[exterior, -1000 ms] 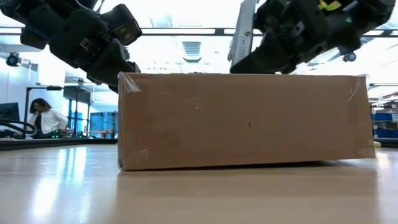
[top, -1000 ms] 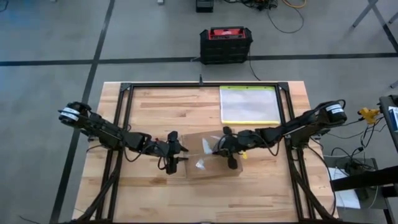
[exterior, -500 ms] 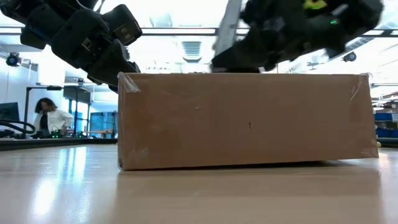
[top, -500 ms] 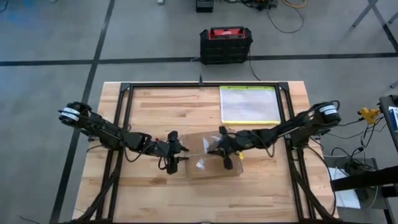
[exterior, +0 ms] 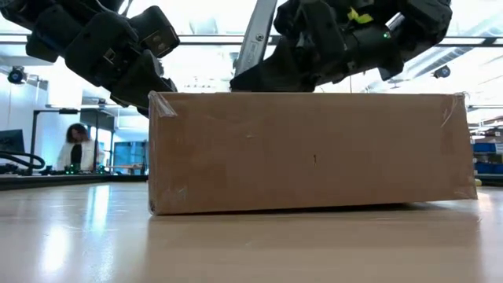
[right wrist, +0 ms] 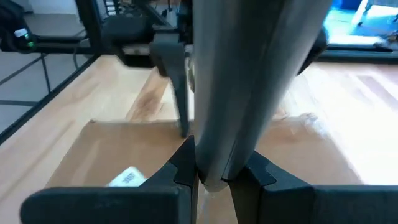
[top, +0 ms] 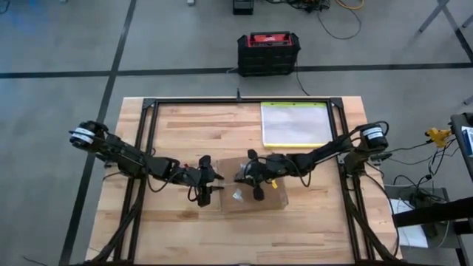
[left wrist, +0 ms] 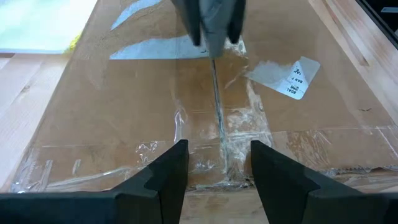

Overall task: Unpack boxes
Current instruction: Open the brown box using the gray cutter

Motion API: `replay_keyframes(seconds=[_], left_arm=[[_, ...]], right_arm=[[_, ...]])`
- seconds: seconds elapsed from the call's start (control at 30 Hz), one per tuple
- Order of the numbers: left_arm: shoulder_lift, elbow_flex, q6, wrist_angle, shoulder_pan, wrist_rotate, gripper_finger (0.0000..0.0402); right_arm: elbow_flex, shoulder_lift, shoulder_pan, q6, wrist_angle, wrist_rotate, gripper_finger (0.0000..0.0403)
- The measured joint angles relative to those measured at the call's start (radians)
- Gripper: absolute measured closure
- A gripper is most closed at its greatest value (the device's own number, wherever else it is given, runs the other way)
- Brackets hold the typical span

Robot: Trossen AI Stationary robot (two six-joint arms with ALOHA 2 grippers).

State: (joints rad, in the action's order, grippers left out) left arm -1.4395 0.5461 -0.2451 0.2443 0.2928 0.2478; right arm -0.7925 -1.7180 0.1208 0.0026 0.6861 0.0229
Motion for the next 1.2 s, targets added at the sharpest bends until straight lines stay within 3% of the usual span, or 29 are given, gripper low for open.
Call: replay_keyframes(seconds=[0.47, 0.8, 1.2], left_arm=[[0.000, 0.000, 0.000, -0.003, 0.000, -0.003, 0.0249], [0.000, 0.000, -0.002, -0.003, 0.000, -0.003, 0.0249], [0.000, 0.000, -0.008, -0.009, 0.001, -0.003, 0.0256]], right_arm=[[0.007, -0.003, 0.012, 0.004, -0.078, 0.004, 0.0362], [0.012, 0.067, 0.015, 0.013, -0.250, 0.001, 0.0362], [0.110, 0.183, 0.019, 0.041, -0.287, -0.007, 0.0362]])
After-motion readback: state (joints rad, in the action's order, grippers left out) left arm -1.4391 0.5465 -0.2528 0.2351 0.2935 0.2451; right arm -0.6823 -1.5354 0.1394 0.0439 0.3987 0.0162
